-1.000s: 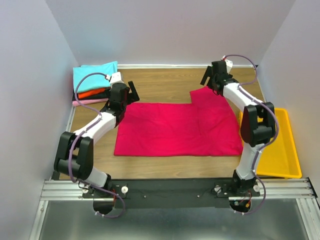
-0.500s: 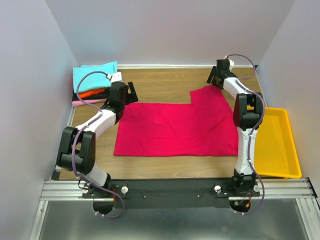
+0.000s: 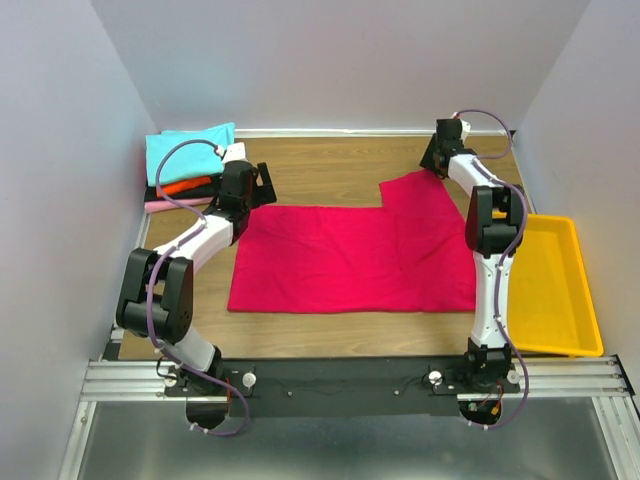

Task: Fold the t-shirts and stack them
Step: Fold the tshirt

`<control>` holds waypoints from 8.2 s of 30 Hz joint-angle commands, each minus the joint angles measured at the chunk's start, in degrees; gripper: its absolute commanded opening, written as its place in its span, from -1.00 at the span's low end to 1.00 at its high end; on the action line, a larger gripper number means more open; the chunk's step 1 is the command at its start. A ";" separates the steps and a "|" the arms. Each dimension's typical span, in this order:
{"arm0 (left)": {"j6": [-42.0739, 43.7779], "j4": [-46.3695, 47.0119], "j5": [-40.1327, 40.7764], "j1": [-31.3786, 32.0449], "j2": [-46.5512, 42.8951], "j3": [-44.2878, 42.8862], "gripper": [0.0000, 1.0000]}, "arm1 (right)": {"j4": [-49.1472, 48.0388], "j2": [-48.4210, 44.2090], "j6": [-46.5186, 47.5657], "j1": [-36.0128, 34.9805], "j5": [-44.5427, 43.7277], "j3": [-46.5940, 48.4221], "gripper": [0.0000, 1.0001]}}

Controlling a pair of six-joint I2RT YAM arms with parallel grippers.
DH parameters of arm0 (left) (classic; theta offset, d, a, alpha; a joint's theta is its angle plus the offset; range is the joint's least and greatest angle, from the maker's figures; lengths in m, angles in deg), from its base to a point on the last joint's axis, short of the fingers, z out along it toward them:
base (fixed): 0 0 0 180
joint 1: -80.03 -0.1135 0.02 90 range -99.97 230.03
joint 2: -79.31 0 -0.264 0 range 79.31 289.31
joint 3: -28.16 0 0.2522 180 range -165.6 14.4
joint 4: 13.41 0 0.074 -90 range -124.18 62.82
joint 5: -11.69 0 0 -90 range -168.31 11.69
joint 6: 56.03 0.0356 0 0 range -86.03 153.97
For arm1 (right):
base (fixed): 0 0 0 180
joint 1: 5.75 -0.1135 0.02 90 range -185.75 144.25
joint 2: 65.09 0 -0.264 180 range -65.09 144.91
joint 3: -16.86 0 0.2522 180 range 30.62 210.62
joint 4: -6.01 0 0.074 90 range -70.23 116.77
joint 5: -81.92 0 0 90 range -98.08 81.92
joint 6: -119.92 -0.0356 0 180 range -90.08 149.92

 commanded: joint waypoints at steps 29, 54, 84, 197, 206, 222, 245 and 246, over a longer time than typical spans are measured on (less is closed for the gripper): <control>3.41 -11.95 0.90 -4.97 16.31 -12.14 0.67 | 0.45 -7.47 -1.40 1.25 2.89 -5.89 -0.99; 5.61 -18.10 0.28 -5.85 24.75 -19.71 0.08 | 0.36 -14.15 -1.32 1.33 4.73 -9.24 -0.99; 4.29 -13.53 -0.15 -5.85 10.45 -9.60 -1.00 | 0.45 -18.01 -1.49 1.25 5.26 -11.17 -0.99; -7.49 2.19 -2.35 -2.07 -32.92 25.74 0.21 | -11.06 -83.95 -6.06 0.98 17.56 -78.76 0.28; -5.29 3.96 -1.82 -2.16 -19.12 19.23 0.22 | -14.14 -71.21 -5.71 -2.35 16.69 -76.74 0.21; -4.59 4.40 -1.03 -2.16 -16.03 19.23 0.22 | -17.04 -55.73 -4.83 -8.51 10.54 -70.59 0.09; -4.41 4.22 -1.03 -2.16 -16.29 19.40 0.22 | -15.90 -51.86 -4.83 -10.97 8.25 -70.15 -0.25; -4.41 4.22 -1.03 -2.16 -16.21 19.40 0.22 | -15.90 -51.68 -4.83 -10.97 7.64 -70.15 -0.25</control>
